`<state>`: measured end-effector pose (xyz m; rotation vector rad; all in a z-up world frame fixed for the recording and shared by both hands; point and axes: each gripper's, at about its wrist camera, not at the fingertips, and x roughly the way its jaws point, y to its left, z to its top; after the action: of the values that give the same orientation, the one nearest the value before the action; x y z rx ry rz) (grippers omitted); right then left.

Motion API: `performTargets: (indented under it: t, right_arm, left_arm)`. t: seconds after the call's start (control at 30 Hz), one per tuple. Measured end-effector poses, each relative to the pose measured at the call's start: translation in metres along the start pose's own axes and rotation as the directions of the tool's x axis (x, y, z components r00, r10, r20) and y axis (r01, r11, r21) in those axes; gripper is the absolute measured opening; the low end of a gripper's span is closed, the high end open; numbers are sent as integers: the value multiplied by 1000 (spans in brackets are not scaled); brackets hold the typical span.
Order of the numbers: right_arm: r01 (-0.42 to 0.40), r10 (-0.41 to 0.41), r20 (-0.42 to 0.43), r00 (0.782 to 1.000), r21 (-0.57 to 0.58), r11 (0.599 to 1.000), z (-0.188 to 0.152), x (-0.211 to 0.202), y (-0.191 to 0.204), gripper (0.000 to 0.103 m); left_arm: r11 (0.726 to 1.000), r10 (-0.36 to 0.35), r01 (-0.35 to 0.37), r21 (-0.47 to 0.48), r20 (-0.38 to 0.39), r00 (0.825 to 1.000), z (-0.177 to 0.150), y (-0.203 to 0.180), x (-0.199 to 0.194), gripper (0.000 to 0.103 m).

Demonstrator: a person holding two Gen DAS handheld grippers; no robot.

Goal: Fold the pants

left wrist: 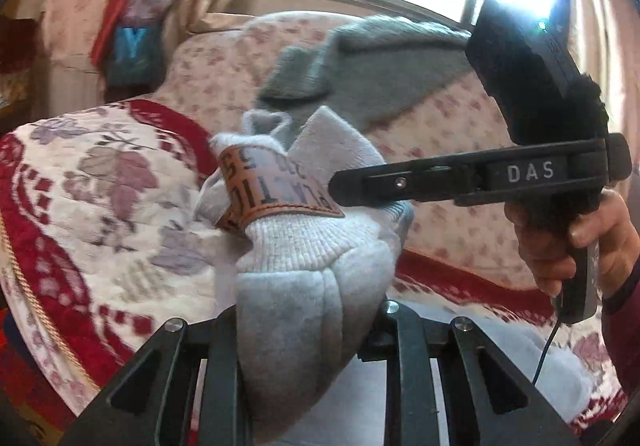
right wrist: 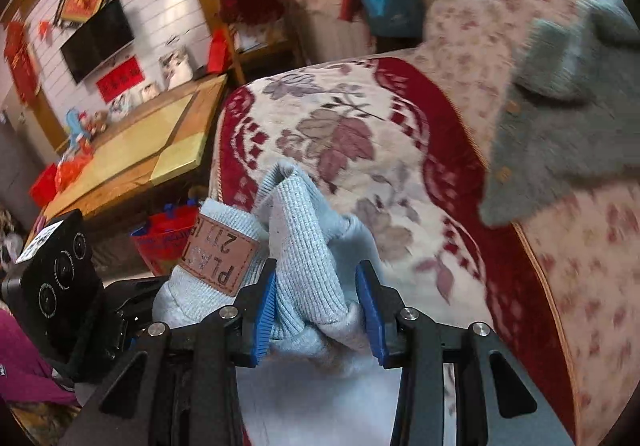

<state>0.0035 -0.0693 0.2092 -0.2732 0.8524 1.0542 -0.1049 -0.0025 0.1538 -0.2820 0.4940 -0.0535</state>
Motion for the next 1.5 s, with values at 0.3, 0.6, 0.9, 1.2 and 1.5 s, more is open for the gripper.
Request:
performTargets:
  t: [0.3, 0.6, 0.9, 1.2, 1.5]
  right_arm:
    - [83, -84, -6, 996, 185, 979, -118, -48, -44, 42]
    - [251, -224, -115, 968, 378, 891, -213, -77, -74, 77]
    - [250, -324, 63, 944, 505, 826, -212, -123, -45, 83]
    - [137, -193, 53, 980, 525, 840, -214, -82, -32, 86]
    - [-30, -48, 93, 994, 693, 720, -216, -27, -50, 67]
  left_arm:
    - [974, 27, -3, 228, -102, 994, -82, -94, 30, 23]
    - [935, 74, -10, 353, -168, 983, -132, -129, 29, 35]
    - [874, -45, 104, 475, -135, 990, -159, -144, -15, 92]
    - [891, 8, 13, 454, -46, 999, -115, -103, -42, 93]
    - [896, 91, -43, 442, -86, 992, -109, -78, -4, 93]
